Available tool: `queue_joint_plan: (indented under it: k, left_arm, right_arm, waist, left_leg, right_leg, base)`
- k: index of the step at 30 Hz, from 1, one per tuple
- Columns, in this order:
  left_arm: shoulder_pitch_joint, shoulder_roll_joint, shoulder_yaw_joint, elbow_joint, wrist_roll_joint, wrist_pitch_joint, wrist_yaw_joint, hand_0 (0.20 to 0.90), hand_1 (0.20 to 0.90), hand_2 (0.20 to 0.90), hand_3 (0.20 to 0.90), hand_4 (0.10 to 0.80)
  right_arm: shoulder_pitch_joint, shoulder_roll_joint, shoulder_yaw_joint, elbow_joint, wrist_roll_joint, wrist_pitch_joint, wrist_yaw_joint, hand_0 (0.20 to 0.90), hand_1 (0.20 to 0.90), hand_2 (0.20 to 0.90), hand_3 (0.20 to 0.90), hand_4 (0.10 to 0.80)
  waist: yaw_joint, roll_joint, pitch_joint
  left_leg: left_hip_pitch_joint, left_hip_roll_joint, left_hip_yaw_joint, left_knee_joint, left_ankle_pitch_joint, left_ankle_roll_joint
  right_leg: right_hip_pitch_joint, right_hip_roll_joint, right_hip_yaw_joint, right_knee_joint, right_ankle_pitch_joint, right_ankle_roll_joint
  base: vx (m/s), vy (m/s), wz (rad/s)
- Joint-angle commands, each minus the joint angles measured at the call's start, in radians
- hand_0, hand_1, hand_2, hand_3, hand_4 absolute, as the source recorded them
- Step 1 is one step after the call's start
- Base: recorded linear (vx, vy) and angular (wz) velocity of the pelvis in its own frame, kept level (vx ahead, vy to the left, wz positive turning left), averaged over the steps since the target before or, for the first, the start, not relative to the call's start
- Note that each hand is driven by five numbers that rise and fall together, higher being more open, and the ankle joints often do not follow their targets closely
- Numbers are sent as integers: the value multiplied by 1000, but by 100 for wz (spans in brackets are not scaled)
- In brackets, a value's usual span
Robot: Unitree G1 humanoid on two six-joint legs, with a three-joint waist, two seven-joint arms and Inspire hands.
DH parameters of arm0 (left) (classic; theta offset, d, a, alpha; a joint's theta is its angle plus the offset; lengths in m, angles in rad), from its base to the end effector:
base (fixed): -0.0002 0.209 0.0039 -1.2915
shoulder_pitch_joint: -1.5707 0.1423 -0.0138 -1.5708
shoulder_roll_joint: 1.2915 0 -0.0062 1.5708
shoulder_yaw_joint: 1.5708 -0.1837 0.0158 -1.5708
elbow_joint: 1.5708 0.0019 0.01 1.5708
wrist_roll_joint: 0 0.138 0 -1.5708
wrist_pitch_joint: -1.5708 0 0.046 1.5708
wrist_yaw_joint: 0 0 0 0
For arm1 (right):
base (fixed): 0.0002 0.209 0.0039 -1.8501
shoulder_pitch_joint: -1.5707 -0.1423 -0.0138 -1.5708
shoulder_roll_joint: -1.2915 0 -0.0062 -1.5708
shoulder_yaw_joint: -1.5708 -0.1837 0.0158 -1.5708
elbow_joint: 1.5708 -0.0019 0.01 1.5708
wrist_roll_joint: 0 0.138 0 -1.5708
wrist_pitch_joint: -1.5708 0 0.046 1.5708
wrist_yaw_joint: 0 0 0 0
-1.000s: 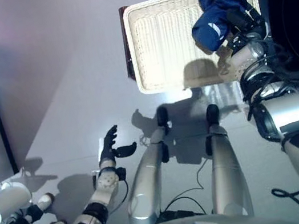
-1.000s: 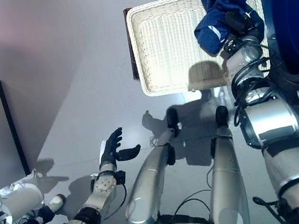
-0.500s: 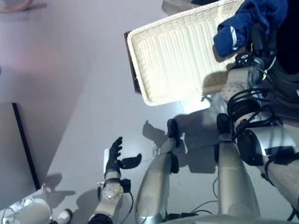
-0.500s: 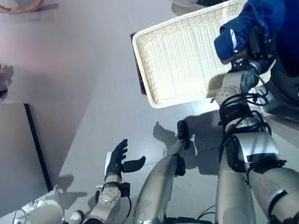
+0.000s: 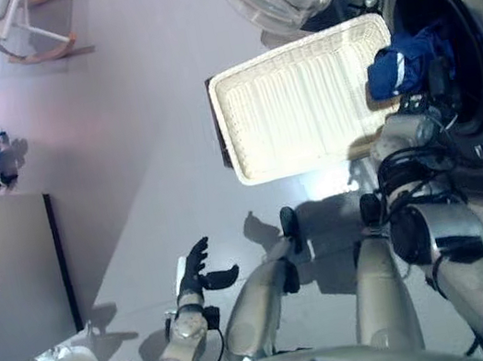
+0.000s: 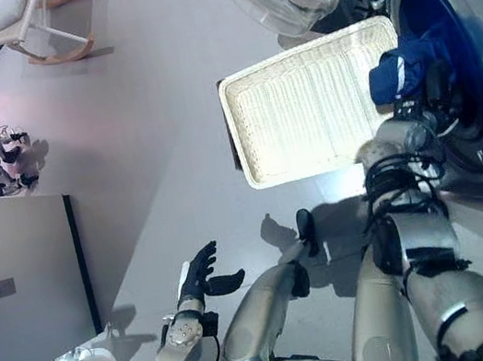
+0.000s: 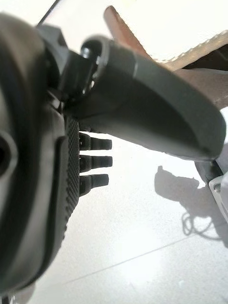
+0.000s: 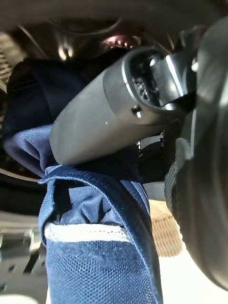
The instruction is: Pick up the clothes and place them into the washing machine
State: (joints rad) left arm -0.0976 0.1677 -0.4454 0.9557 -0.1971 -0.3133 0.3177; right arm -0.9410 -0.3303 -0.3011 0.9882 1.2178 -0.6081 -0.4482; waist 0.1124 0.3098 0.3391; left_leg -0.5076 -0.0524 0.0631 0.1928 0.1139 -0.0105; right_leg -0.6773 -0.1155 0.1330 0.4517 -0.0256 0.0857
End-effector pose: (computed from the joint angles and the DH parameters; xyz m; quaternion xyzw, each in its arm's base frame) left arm 0.1500 0.1498 -0.0853 0.1255 0.2741 0.0179 0.9533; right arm 0.3378 -0.2484 0.1544 0.5471 -0.1875 -0.4160 0.7017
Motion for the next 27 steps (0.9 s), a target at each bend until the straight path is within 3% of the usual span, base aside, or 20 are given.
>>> queue_joint_plan:
  k: [1,7,12,20,22,23,24,27]
  left_arm:
    - [-2,65,-9,19,-21,-26,45,900,900,900,900,800]
    - [4,97,2,-23,-2,-37,62,900,900,900,900,800]
    - [39,114,26,-34,-3,-42,71,900,900,900,900,800]
    - [51,101,33,-63,-24,-58,63,900,900,900,900,800]
    - [59,102,33,-67,-18,-58,62,900,900,900,900,800]
    - [65,101,30,-66,-15,-57,62,900,900,900,900,800]
    - [66,102,32,-62,-13,-54,62,900,900,900,900,800]
    - [62,94,44,-55,-15,-49,67,900,900,900,900,800]
  right_arm:
    - [-118,-105,36,-79,-30,-97,13,300,300,300,300,400]
    - [-195,-283,40,-122,-54,-140,-35,300,300,300,300,400]
    - [-303,-444,136,-57,-87,-95,-44,300,300,300,300,400]
    - [-447,-591,243,-50,-58,-93,-8,300,300,300,300,400]
    - [-467,-616,287,-32,-84,-63,-3,300,300,300,300,400]
    - [-480,-626,313,-10,-90,-47,-1,479,479,479,479,519]
    - [-489,-631,329,13,-107,-35,-11,900,900,900,900,800]
    - [-477,-624,341,12,-145,-16,-17,900,900,900,900,800]
  waist:
    - [21,-30,14]
    - [48,-2,-17]
    - [82,33,-47]
    - [119,88,-80]
    - [125,94,-79]
    - [125,92,-81]
    - [127,90,-84]
    - [125,85,-90]
  left_leg:
    - [-145,-64,-10,148,-86,2]
    - [-258,-64,-16,194,-69,-15]
    - [-286,-65,-13,181,-57,-26]
    - [-297,-76,-29,136,-41,-50]
    - [-301,-75,-24,128,-15,-50]
    - [-299,-74,-23,122,-13,-50]
    - [-295,-73,-21,116,-14,-50]
    - [-285,-72,-16,101,-15,-46]
  right_leg:
    - [-16,48,-31,48,-52,-32]
    - [-156,53,-32,154,-84,-47]
    - [-204,56,-21,178,-93,-49]
    - [-229,46,-11,189,-132,-49]
    - [-238,45,-23,195,-111,-52]
    - [-235,44,-23,190,-111,-52]
    - [-233,44,-23,187,-109,-51]
    - [-226,49,-24,169,-107,-53]
  base:
    - [-5,-75,4]
    - [-67,-62,25]
    - [16,-16,11]
    - [14,-32,12]
    - [-6,-7,25]
    - [42,-13,-8]
    - [51,-5,-18]
    - [46,-3,-1]
